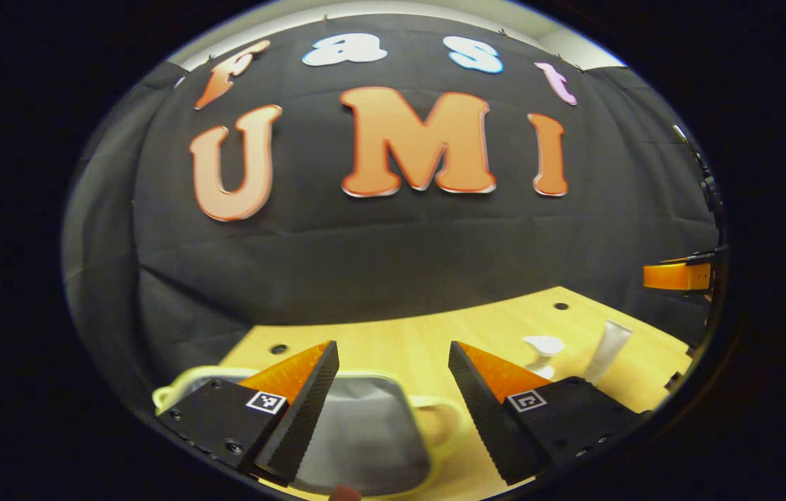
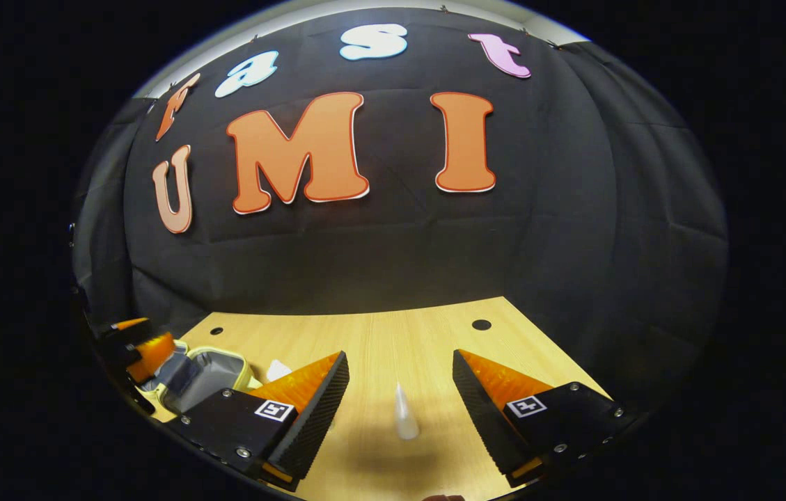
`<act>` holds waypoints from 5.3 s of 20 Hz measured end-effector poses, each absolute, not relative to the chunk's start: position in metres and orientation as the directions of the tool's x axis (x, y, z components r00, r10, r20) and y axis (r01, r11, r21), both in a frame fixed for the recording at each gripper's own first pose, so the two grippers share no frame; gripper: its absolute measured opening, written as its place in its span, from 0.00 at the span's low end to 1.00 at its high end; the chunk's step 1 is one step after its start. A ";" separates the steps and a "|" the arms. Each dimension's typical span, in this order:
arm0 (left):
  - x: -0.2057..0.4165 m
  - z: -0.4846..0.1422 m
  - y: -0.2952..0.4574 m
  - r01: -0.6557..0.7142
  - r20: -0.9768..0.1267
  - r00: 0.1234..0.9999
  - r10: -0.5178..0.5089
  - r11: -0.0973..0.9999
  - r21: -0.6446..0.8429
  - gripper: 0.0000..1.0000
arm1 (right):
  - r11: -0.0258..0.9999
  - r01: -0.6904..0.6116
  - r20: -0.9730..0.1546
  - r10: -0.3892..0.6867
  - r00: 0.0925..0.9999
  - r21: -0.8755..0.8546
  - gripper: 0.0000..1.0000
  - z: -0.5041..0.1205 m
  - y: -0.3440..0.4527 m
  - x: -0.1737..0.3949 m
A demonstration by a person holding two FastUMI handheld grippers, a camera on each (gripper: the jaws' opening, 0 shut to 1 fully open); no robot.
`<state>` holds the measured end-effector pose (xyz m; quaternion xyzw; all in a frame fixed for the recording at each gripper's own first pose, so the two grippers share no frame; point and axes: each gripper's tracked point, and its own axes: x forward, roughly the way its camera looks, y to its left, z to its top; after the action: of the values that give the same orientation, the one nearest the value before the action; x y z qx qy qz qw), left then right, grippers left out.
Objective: First open the suitcase, pack the skin care products into it, and then close the suitcase.
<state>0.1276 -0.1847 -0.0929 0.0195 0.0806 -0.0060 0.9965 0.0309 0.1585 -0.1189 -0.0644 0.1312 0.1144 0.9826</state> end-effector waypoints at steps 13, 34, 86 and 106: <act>0.196 -0.233 -0.320 0.131 -0.320 0.942 -0.102 0.989 0.071 0.99 | 0.983 -0.158 -0.373 0.113 0.921 -0.092 0.95 -0.173 0.077 0.052; 0.180 -0.160 -0.306 0.145 -0.335 0.933 -0.132 0.989 0.013 0.60 | 0.962 -0.263 -0.395 0.213 0.894 -0.076 0.95 -0.183 0.122 0.021; 0.112 -0.211 -0.023 0.106 -0.836 0.519 -0.178 0.984 -0.144 0.60 | 0.963 -0.217 -0.489 0.267 0.830 0.159 0.37 -0.180 0.253 -0.019; 0.149 -0.253 -0.019 0.133 -0.886 0.457 -0.074 0.991 -0.014 0.87 | 0.971 -0.178 -0.533 0.238 0.812 0.162 0.37 -0.179 0.245 -0.017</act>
<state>0.1490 -0.0189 -0.2526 0.0287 0.5176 -0.0606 0.8530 -0.0165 0.2450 -0.1785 0.0521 0.2864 0.1093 0.9504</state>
